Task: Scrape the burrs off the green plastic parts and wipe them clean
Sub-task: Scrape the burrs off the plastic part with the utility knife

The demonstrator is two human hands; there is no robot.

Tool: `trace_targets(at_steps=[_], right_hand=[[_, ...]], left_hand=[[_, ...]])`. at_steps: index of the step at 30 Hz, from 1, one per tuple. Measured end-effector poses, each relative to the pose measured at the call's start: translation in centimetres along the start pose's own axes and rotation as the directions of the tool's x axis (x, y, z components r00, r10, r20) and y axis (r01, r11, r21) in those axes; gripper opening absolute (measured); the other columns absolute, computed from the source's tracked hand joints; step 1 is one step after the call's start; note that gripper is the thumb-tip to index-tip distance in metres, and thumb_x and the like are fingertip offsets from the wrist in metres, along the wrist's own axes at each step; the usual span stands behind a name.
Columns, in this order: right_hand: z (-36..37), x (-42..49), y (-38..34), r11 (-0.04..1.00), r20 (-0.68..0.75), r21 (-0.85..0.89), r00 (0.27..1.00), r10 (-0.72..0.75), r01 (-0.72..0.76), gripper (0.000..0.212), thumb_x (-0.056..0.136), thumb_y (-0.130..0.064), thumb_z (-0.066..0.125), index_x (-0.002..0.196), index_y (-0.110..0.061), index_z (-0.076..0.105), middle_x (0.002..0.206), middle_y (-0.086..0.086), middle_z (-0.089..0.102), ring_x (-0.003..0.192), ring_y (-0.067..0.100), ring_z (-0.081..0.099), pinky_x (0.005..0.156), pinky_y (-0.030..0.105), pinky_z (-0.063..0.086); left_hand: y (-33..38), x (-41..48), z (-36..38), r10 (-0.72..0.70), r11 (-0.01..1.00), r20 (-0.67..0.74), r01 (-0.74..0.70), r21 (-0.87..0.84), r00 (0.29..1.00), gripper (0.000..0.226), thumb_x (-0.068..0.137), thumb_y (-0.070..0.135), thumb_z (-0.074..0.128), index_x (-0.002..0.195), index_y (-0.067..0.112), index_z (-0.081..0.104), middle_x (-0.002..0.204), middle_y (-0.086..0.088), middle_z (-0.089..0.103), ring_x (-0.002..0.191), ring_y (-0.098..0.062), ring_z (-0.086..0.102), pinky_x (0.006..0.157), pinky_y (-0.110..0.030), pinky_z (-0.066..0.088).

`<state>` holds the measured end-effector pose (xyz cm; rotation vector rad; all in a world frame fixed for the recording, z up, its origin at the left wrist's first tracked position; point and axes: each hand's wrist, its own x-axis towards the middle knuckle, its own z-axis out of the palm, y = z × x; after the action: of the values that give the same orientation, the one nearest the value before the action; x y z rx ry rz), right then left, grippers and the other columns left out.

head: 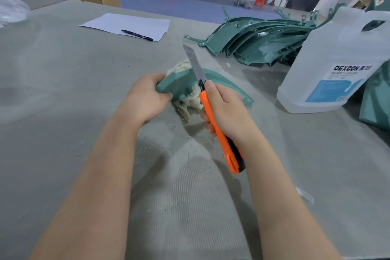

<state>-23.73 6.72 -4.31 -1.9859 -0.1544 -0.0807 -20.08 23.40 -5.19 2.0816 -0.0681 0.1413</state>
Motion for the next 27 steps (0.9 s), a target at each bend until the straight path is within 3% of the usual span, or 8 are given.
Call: trace_targets(at_steps=[10, 21, 27], right_hand=[[0.7, -0.2, -0.2, 1.0, 0.046, 0.014, 0.999, -0.01, 0.01, 0.04, 0.104, -0.036, 0.033, 0.07, -0.017, 0.041, 0.052, -0.001, 0.051, 0.04, 0.016, 0.047, 0.04, 0.026, 0.04], [1.5, -0.9, -0.4, 0.999, 0.075, 0.027, 0.997, -0.019, 0.017, 0.038, 0.104, -0.038, 0.034, 0.073, -0.016, 0.041, 0.052, 0.001, 0.052, 0.037, 0.015, 0.046, 0.038, 0.022, 0.038], [1.5, -1.2, -0.8, 0.998, 0.131, 0.055, 0.99, -0.048, 0.041, 0.039, 0.105, -0.036, 0.033, 0.072, -0.017, 0.04, 0.051, 0.001, 0.05, 0.037, 0.017, 0.044, 0.038, 0.023, 0.036]], left_hand=[[0.0, 0.1, 0.0, -0.018, 1.0, -0.01, 0.018, 0.012, 1.0, 0.025, 0.086, 0.001, 0.056, 0.104, 0.017, 0.066, 0.103, -0.02, 0.067, 0.098, -0.038, 0.062, 0.085, -0.046, 0.049], [0.2, 0.0, 0.1, -0.03, 0.999, 0.001, 0.03, 0.013, 1.0, 0.026, 0.086, 0.001, 0.055, 0.102, 0.019, 0.065, 0.099, -0.019, 0.068, 0.094, -0.037, 0.064, 0.08, -0.048, 0.051], [0.2, 0.0, 0.1, -0.047, 0.999, 0.004, 0.047, -0.003, 0.999, 0.025, 0.087, 0.003, 0.056, 0.104, 0.018, 0.065, 0.101, -0.021, 0.067, 0.09, -0.038, 0.065, 0.071, -0.04, 0.046]])
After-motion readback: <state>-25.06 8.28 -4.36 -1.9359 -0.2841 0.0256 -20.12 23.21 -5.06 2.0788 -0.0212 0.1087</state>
